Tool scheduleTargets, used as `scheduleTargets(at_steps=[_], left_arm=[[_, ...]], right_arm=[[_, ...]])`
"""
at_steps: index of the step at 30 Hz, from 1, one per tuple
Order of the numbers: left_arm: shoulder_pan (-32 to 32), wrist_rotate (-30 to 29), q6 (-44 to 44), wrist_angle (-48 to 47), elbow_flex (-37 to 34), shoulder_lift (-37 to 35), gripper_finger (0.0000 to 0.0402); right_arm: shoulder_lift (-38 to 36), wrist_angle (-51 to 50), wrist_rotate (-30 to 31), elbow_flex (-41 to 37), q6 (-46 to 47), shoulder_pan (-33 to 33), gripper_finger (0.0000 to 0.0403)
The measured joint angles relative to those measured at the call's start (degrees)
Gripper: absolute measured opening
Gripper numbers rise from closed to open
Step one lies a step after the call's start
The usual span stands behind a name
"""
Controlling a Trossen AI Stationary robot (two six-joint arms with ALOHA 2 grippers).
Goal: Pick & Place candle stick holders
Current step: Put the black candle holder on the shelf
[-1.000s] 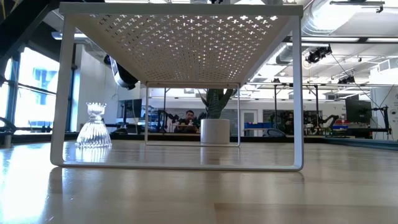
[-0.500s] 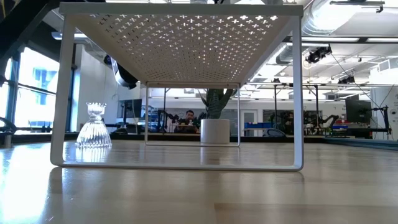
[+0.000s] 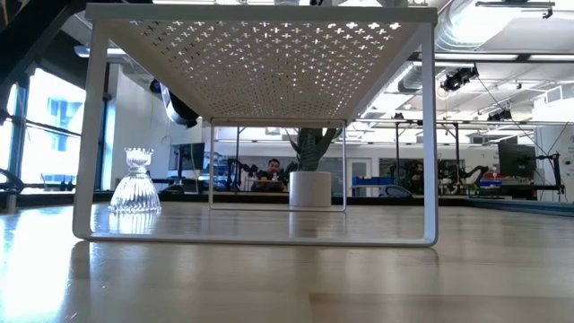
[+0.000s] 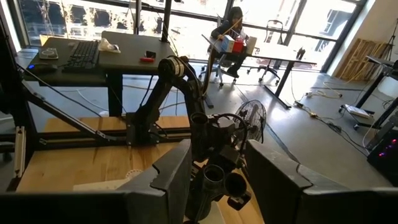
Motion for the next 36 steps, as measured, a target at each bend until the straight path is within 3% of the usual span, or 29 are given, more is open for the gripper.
scheduleTargets(at_steps=[29,36], left_arm=[[0.09,0.36,-3.57,-0.29,0.00,0.00,0.0011],[0.11,-0.59,-5.03,-4.17,-0.07,0.15,0.0054]], right_arm=[[0.00,0.07,0.26,0.00,-1.38,0.00,0.0144],[0.00,0.07,0.24,0.00,-1.40,0.02,0.0144]])
